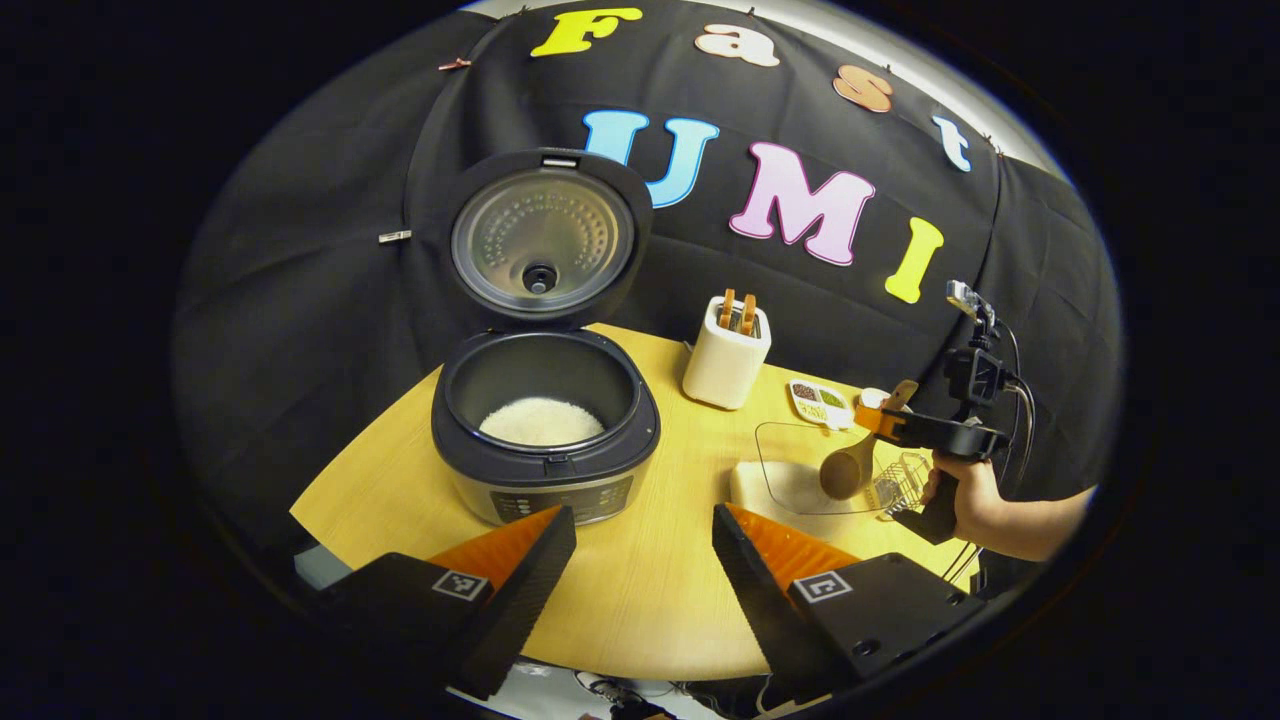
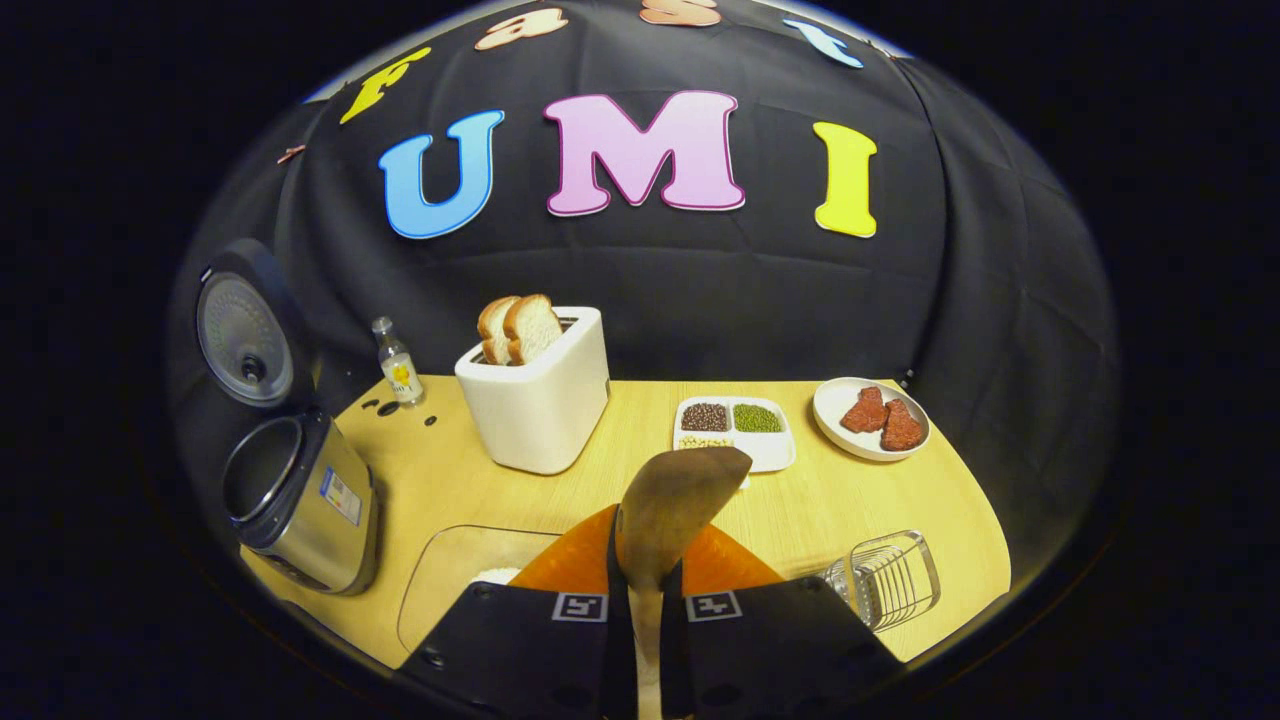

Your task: Close the left gripper, press the button to open the rice cooker; take a wooden spoon from the chopstick holder with the right hand, scoop a spoonful of rice and pour it into the rice cooker, then put the wooden spoon back into the chopstick holder.

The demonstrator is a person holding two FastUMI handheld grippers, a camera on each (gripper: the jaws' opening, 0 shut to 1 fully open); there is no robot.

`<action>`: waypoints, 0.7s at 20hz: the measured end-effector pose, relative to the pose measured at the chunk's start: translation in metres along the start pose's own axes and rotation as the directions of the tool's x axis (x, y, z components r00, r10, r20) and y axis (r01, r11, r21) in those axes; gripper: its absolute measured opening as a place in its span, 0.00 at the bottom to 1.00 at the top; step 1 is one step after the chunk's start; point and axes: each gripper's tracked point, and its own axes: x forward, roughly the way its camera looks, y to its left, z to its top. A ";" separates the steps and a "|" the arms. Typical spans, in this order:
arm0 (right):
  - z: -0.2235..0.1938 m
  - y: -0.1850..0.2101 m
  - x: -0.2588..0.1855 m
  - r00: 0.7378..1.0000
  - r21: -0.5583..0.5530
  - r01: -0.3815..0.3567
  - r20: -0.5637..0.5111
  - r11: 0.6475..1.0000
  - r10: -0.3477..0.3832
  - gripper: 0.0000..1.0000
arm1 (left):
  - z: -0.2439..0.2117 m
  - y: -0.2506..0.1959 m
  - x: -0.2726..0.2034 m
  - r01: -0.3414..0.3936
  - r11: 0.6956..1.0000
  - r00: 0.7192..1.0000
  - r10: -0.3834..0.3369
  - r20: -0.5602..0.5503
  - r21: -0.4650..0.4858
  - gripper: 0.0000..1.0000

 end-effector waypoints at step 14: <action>-0.040 0.091 -0.010 0.965 0.321 -0.098 -0.200 0.942 0.168 0.14 | -0.006 0.005 -0.001 -0.008 0.996 1.000 0.008 0.000 -0.086 0.95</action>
